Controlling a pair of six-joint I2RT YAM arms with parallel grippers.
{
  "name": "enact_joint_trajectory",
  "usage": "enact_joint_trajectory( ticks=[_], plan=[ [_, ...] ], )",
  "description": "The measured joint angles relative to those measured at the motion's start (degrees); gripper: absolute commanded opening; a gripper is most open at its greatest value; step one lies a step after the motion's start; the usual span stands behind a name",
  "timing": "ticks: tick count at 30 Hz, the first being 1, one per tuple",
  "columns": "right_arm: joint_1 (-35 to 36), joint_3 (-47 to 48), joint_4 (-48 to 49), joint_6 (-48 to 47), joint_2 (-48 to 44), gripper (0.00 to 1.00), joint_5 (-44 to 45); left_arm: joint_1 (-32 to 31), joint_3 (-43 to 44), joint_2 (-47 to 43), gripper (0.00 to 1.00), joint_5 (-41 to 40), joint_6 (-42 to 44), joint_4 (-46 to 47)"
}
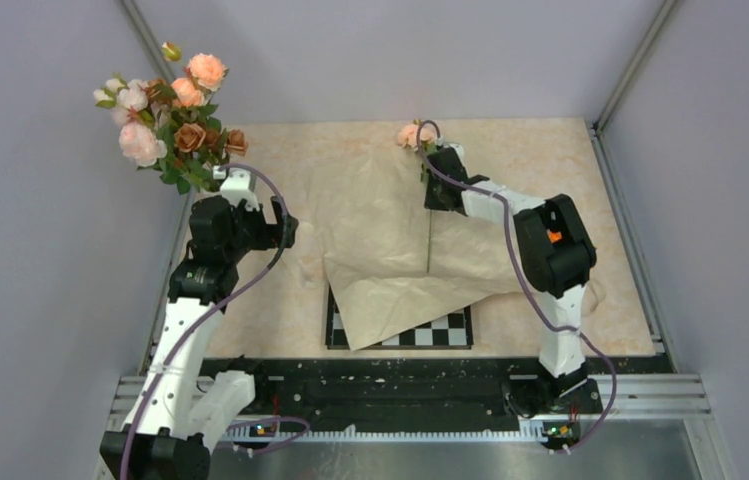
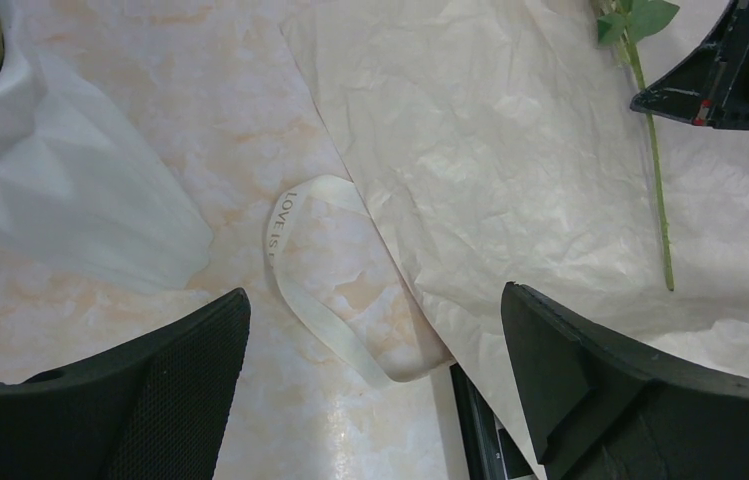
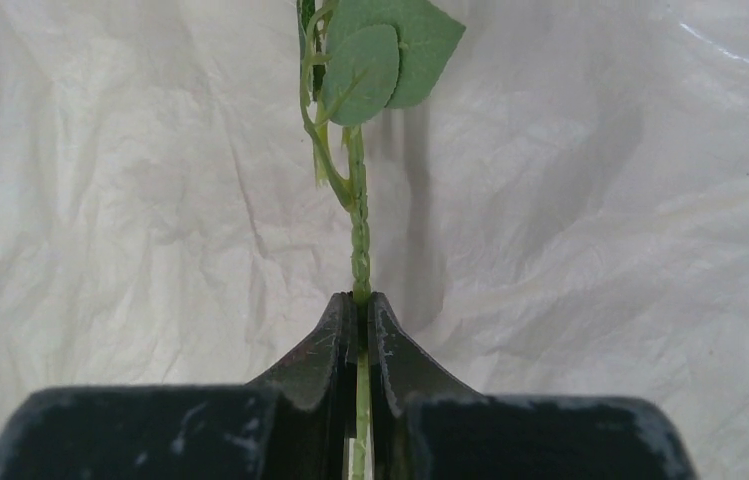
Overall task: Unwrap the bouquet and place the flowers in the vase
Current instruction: Pick up the fake flower from the wrapping paper.
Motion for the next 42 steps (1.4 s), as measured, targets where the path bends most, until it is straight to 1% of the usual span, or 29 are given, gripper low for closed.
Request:
enact_joint_trajectory(
  ticks=[6,12,15,22,25,30,34,38,42],
  plan=[
    [0.0,-8.4,8.3,-0.1,-8.1,0.00,-1.0,0.0,0.0,-0.5,0.99,0.4,-0.1,0.0],
    [0.0,-13.2,16.0,-0.5,-13.7,0.00,-3.2,0.0,0.0,-0.8,0.99,2.4,-1.6,0.3],
    [0.0,-16.7,20.4,-0.6,-17.1,0.00,-4.9,0.0,-0.3,-0.9,0.99,4.9,-3.7,1.5],
    [0.0,-22.4,26.1,-2.1,-26.5,0.00,-9.6,-0.7,-0.8,-1.8,0.99,11.5,-10.9,5.7],
    [0.0,-23.1,27.1,-3.1,-30.8,0.00,-13.4,-1.5,-0.8,-2.4,0.99,14.3,-14.3,8.0],
    [0.0,-23.1,26.7,-4.4,-36.8,0.00,-22.9,-2.3,-0.1,-3.3,0.99,19.8,-20.8,13.1],
    [0.9,-23.1,24.7,-4.6,-40.6,0.00,-30.2,-3.0,0.9,-3.2,0.99,24.2,-27.8,20.5],
    [3.5,-23.1,22.4,-4.3,-44.3,0.00,-34.6,-4.7,1.1,-2.9,0.99,26.7,-34.3,28.7],
    [6.8,-23.1,20.3,-3.4,-47.1,0.00,-36.9,-7.8,1.2,-0.5,0.99,27.4,-38.0,34.5]
  ],
)
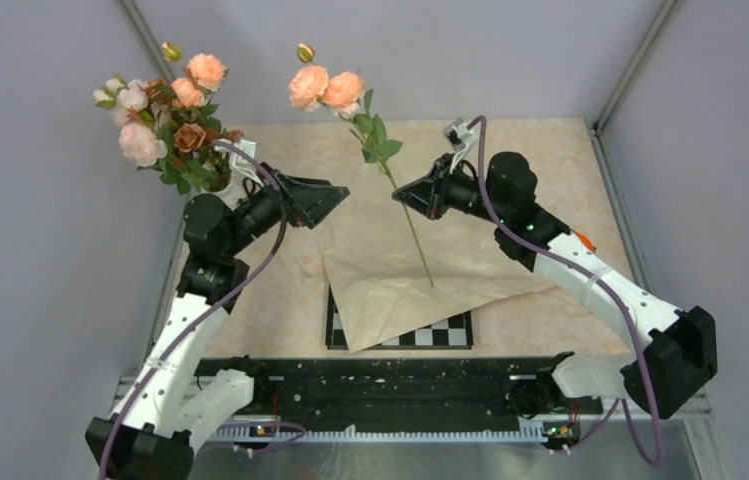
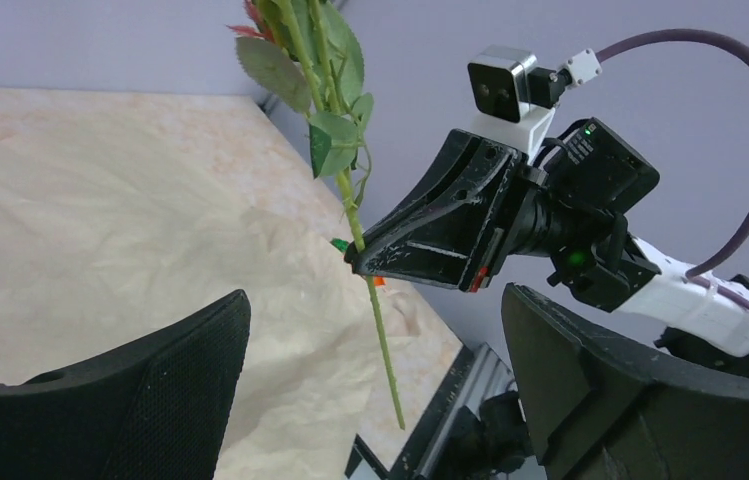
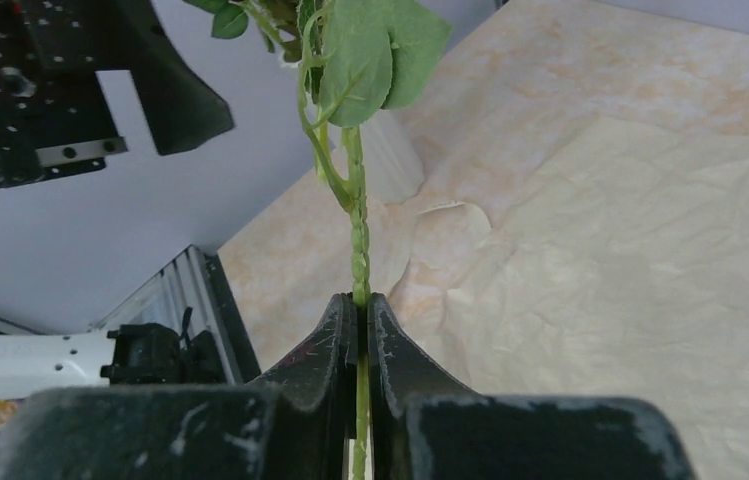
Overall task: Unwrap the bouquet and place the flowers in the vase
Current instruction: Pick up the fake flower from the wrapping paper.
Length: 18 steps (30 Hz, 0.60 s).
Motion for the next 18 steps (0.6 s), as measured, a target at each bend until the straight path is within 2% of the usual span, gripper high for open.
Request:
enact_joint_trajectory(
  ticks=[9,11,14,18],
  plan=[
    [3.7,0.0,-4.0,1.7,-2.1,0.00,-1.3,-10.8,1.2,8.5,0.98,-3.0,-2.6,5.6],
    [4.5,0.0,-4.8,1.9,-2.4,0.00,-1.8,-11.7,1.7,9.3,0.93,-3.9,-2.5,6.3],
    [5.5,0.0,-5.5,2.0,-3.2,0.00,-2.5,-12.3,2.4,9.7,0.77,-5.6,-2.2,6.5],
    [6.1,0.0,-5.9,1.9,-4.2,0.00,-3.4,-12.4,3.1,9.7,0.67,-7.5,-1.7,7.2]
  ],
)
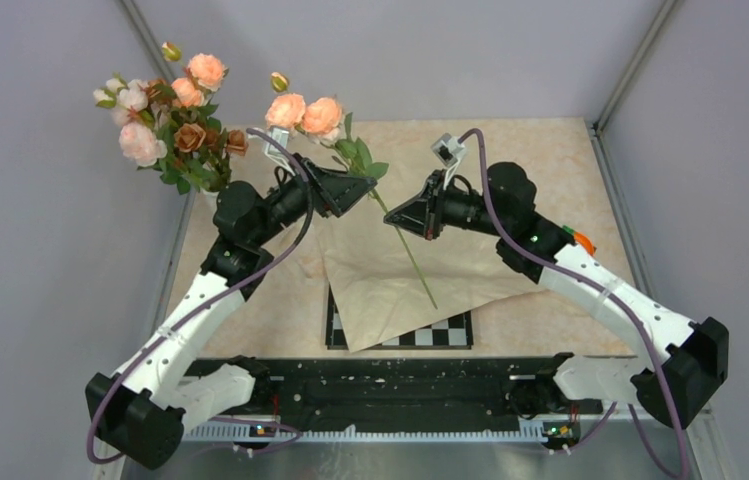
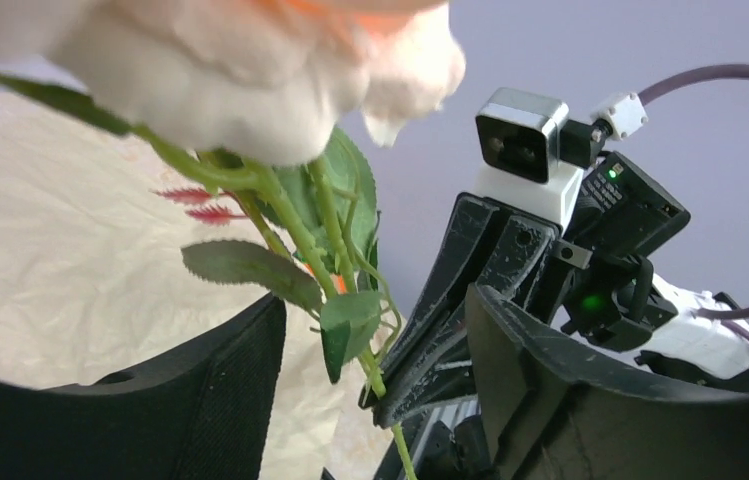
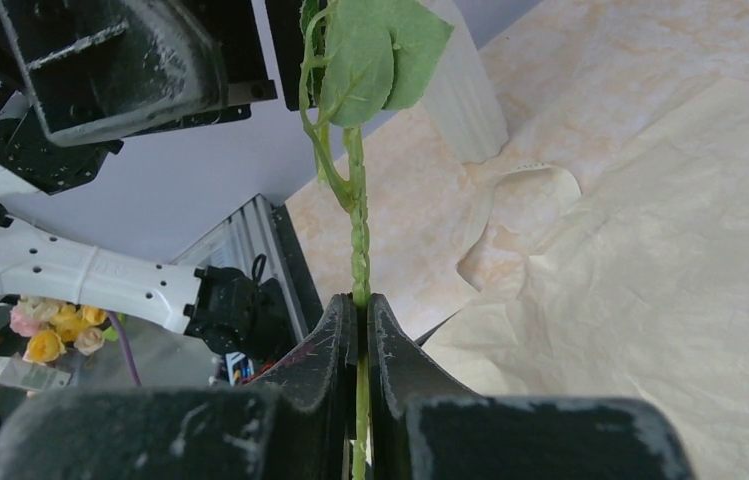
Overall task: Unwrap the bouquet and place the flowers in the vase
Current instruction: Pick up the fake flower from the wrapping paper.
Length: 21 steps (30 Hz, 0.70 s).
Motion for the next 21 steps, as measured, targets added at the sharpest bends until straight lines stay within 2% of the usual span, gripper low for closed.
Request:
enact_joint_trajectory(
  ticks=[6,10,18,21],
  plan=[
    [0.5,0.0,-1.1,-0.2,-0.5,0.00,-0.5,0.0,0.6,0.0,0.54,-1.4,0.5,0.5],
    [0.7,0.0,-1.4,-0.6,-0.5,0.00,-0.5,0.0,0.9,0.3,0.50,-1.5,0.4,0.6],
    [0.7,0.0,-1.5,-1.0,-0.5,0.00,-0.6,0.0,0.9,0.8,0.24,-1.7,0.1,0.4],
    [0.7,0.0,-1.5,-1.1,-0.5,0.00,-0.7,0.0,0.9,0.8,0.20,-1.7,0.2,0.5]
  ],
)
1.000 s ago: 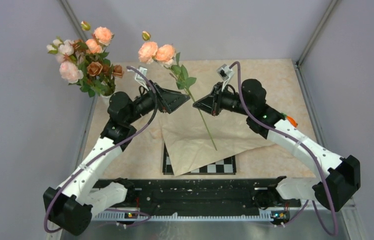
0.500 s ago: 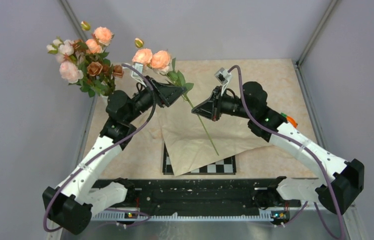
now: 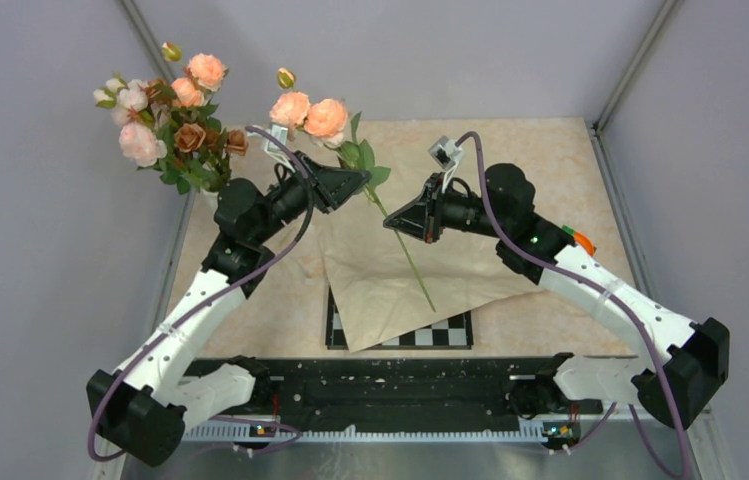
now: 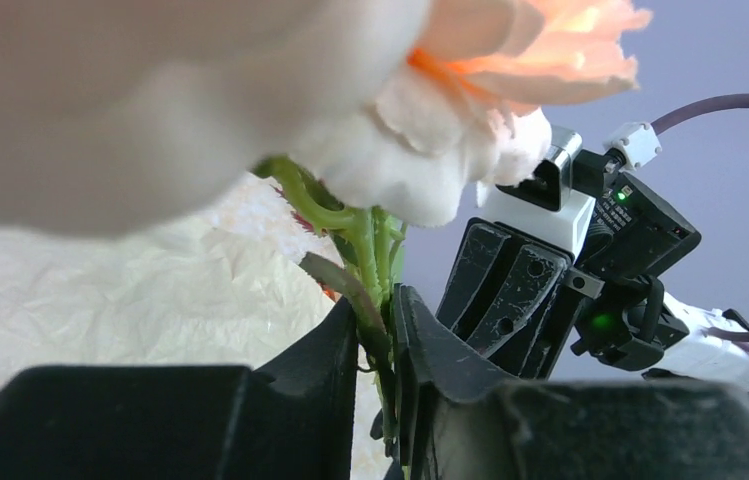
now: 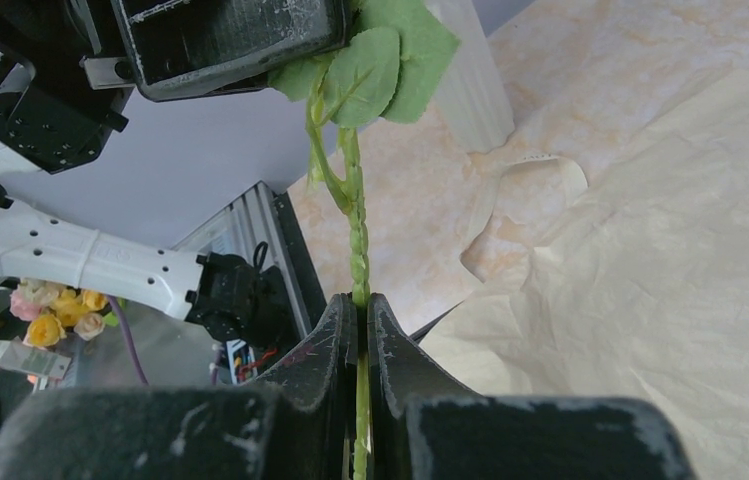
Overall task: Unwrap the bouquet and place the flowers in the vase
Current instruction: Pick up the fake flower from the wrapping paper.
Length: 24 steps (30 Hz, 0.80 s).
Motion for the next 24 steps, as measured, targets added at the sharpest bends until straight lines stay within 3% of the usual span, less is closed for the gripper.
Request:
enact_joint_trajectory(
  ticks=[6,11,13,18,24],
  plan=[
    [0.0,0.0,-0.6,-0.5,0.0,0.00,0.1,-0.2,0.2,0.6,0.00,0.1,0.0,0.0],
    [0.0,0.0,-0.9,-0.8,0.0,0.01,0.2,-0.3,0.6,0.7,0.00,0.2,0.6,-0.9],
    [0.0,0.0,-1.1,-1.1,0.0,0.20,0.4,-0.3,1.4,0.8,0.00,0.3,1.6,-2.4],
    [0.1,0.0,-3.4,-2.5,-0.7,0.49,1.6,-0.4,5.7,1.0,0.00,1.3,7.1,-8.5],
    [0.1,0.0,-4.8,-3.6,-3.8,0.66,4.2,-0.4,13.7,1.0,0.00,2.1,17.4,-18.2]
  ],
)
